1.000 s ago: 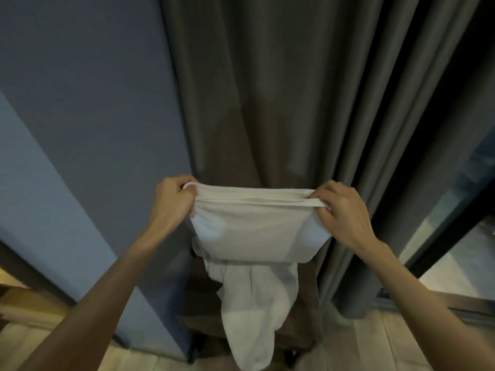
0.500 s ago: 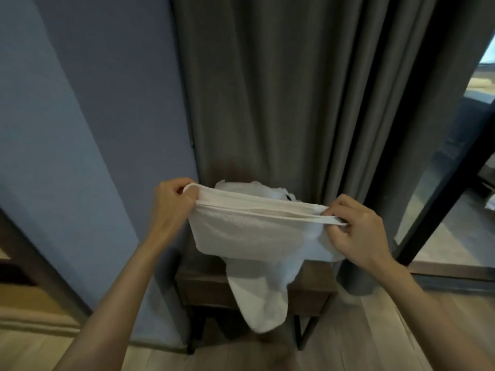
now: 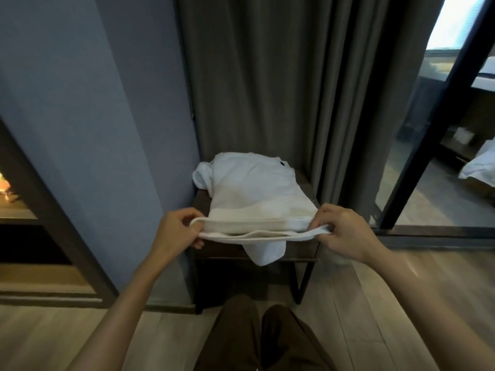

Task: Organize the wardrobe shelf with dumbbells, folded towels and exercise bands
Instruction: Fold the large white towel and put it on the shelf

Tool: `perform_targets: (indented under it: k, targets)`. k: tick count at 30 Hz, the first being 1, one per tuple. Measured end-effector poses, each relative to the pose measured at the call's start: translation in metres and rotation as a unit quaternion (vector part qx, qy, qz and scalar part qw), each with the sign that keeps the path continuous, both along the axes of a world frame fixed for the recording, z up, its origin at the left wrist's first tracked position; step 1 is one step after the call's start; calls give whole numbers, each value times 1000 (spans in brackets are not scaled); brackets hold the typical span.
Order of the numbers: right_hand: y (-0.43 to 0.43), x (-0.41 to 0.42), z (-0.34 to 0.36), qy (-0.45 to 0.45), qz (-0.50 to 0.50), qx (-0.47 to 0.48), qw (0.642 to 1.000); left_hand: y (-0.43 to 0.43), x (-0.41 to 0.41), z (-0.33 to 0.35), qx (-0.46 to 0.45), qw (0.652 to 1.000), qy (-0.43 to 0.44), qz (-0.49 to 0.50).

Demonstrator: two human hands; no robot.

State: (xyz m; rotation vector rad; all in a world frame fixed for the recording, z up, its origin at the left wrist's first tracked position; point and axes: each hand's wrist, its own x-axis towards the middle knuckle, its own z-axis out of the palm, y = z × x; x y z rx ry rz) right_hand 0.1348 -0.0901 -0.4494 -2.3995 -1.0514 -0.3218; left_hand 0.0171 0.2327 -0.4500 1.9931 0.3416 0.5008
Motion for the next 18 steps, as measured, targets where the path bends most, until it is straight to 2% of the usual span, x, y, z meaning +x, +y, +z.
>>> perform_targets:
  k: [3,5,8,11,14,18]
  targets:
    - [-7,-13,-24,19,7,-37,999,-1,-20,-28,39,999,33,-19]
    - [-12,-18,-36,55,-10,-65,996,2,-29,-43,70,992,87,-63]
    - [-14,-17,-51,105,-14,-130,986,4,-34,-59,86,962,204,-158]
    - [-10,-8,-62,163,-8,-171,972,5,-25,-65,79,949,245,-180]
    - [-5,10,-65,184,-31,-160,969,10,-5,-66,38,958,242,-147]
    - [8,44,-56,177,-51,-139,973,22,33,-59,-77,963,242,-87]
